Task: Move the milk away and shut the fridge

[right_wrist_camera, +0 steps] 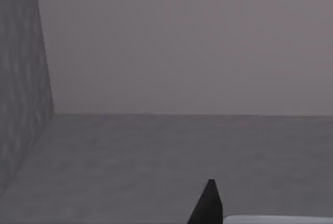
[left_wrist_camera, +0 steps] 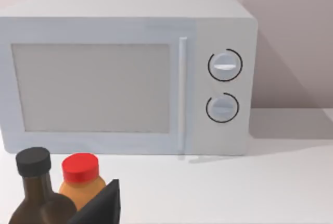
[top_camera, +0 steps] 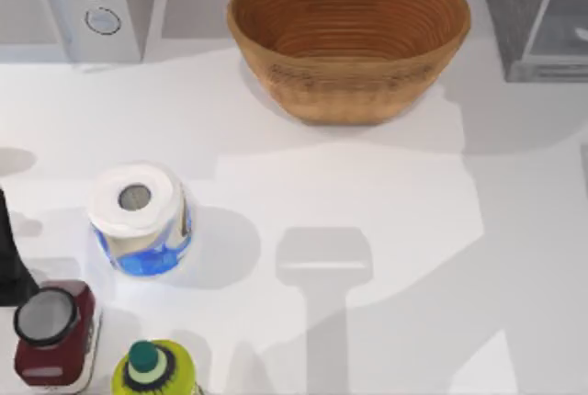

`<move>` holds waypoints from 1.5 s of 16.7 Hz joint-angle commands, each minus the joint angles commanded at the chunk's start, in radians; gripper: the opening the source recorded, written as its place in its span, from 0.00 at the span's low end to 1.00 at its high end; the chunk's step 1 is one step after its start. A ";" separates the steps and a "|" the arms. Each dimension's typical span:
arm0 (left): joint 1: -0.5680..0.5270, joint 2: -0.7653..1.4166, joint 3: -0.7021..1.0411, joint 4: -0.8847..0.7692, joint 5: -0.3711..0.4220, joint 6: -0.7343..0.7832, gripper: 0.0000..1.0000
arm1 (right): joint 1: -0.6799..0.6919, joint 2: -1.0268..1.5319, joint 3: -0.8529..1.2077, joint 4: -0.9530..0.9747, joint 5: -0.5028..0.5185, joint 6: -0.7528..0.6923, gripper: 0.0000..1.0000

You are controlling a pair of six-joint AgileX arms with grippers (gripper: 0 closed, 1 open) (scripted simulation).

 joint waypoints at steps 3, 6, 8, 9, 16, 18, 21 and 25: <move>0.000 0.000 0.000 0.000 0.000 0.000 1.00 | 0.003 -0.002 -0.002 0.001 0.001 0.001 0.00; 0.000 0.000 0.000 0.000 0.000 0.000 1.00 | 0.000 0.000 0.000 0.000 0.000 0.000 0.00; 0.000 0.000 0.000 0.000 0.000 0.000 1.00 | 0.000 0.000 0.000 0.000 0.000 0.000 0.00; 0.000 0.000 0.000 0.000 0.000 0.000 1.00 | 0.000 0.000 0.000 0.000 0.000 0.000 0.08; 0.000 0.000 0.000 0.000 0.000 0.000 1.00 | 0.000 0.000 0.000 0.000 0.000 0.000 0.60; 0.000 0.000 0.000 0.000 0.000 0.000 1.00 | 0.000 0.000 0.000 0.000 0.000 0.000 0.75; 0.000 0.000 0.000 0.000 0.000 0.000 1.00 | 0.000 0.000 0.000 0.000 0.000 0.000 0.98; 0.000 0.000 0.000 0.000 0.000 0.000 1.00 | 0.000 0.000 0.000 0.000 0.000 0.000 1.00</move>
